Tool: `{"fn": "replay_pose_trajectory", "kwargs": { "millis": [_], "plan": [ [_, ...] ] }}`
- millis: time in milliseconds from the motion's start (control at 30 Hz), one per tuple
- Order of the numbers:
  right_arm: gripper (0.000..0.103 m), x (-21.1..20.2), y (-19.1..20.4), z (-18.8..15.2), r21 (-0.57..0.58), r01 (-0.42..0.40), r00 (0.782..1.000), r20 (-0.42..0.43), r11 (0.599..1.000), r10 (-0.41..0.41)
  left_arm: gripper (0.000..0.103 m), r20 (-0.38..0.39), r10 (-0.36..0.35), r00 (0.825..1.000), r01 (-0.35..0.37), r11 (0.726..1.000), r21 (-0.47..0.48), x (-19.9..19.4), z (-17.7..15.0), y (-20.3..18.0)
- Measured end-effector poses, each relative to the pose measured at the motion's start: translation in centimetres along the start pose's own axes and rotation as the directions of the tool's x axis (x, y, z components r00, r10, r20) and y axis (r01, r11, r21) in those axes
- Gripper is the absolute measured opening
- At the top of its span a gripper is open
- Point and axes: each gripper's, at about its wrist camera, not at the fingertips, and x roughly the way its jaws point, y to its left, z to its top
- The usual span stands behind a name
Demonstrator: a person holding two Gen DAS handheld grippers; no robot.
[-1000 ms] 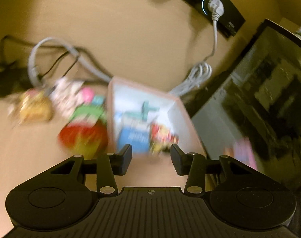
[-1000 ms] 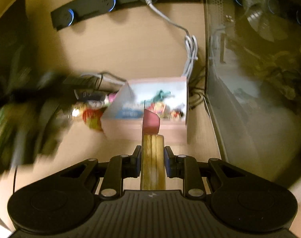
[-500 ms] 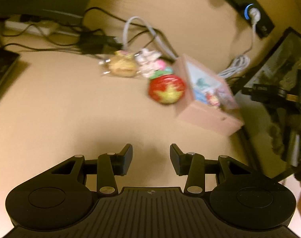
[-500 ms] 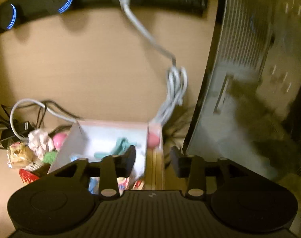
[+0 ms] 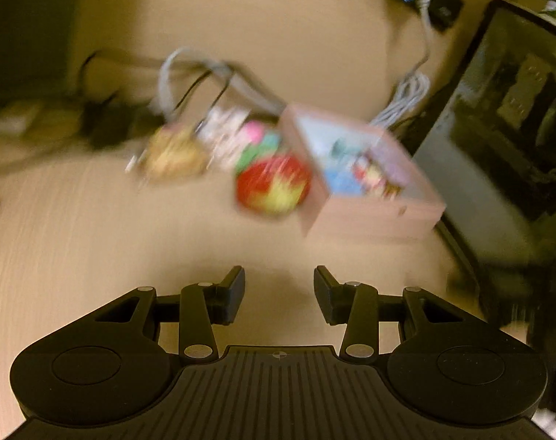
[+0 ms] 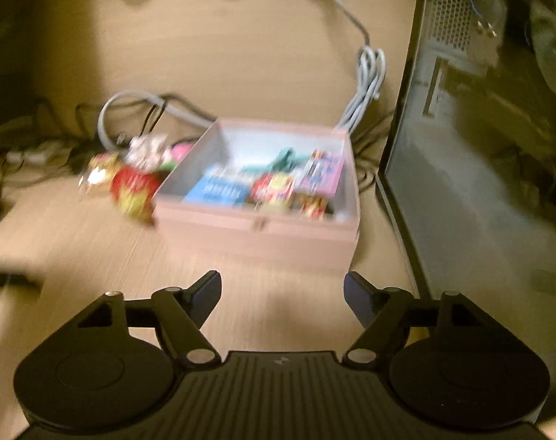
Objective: Organize objects
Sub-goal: 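Release the keychain into the pink box with the left tool while the right tool releases the candy pack, then grasp the green crocheted doll with the left tool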
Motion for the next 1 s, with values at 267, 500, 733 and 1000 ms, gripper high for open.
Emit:
{"fn": "replay_pose_trajectory", "kwargs": {
  "millis": [267,500,733,1000],
  "plan": [
    [0.078,-2.4,0.8,-3.7,-0.022,-0.004,0.999,-0.035,1.0,0.003,0.046,-0.015,-0.006,1.0,0.006,1.0,-0.012,7.1,8.6,-0.6],
    [0.08,-3.1,-0.5,-5.0,0.022,0.028,0.998,-0.064,0.999,-0.027,0.046,-0.136,0.106,0.985,-0.104,0.994,0.027,12.4,9.8,-1.1],
    [0.08,-2.0,-1.1,-4.9,0.059,0.021,0.996,-0.088,0.998,-0.016,0.046,-0.193,0.097,0.976,-0.073,0.989,0.128,9.3,7.3,-1.5],
    [0.081,-0.5,1.9,-3.8,0.0,-0.076,0.994,-0.082,0.997,0.076,0.046,-0.241,0.093,0.966,-0.062,0.989,0.135,0.9,0.8,-1.1]
  ]
}}
